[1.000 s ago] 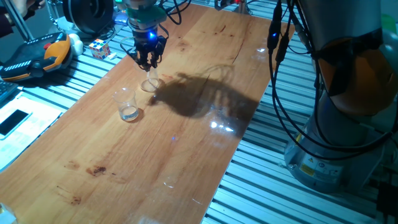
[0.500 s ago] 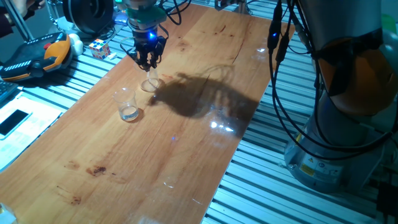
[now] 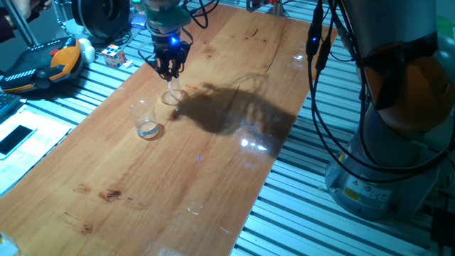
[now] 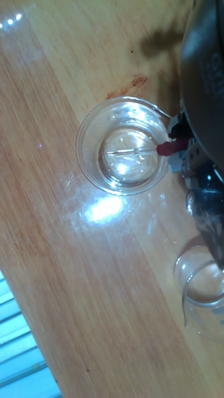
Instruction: Transfer liquid using a dropper
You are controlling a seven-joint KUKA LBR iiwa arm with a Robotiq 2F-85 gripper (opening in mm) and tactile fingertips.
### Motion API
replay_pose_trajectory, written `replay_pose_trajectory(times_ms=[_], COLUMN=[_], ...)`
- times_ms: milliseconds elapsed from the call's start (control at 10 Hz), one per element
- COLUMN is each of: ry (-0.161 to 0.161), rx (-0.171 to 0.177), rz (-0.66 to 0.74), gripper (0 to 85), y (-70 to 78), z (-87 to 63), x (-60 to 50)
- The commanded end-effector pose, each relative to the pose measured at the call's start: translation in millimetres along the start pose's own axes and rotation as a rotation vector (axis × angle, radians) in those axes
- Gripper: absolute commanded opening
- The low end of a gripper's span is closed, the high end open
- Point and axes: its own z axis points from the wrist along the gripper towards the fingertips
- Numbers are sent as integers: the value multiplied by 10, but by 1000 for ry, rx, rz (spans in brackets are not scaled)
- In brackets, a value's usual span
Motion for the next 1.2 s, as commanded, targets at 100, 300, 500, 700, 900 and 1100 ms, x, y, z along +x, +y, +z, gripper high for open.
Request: replay_pose_trajectory(times_ms=[100,300,500,700,900,1100], ry=[-8,-9,-9,-10,-11,-12], rx=[4,6,11,13,14,18], rz=[-14,-16,-21,-29,-29,-31], gripper=[207,187,153,83,70,77], y=[5,13,17,16,16,16], z=[-34,-79,-88,-96,-104,-102], x=[7,23,30,35,38,39])
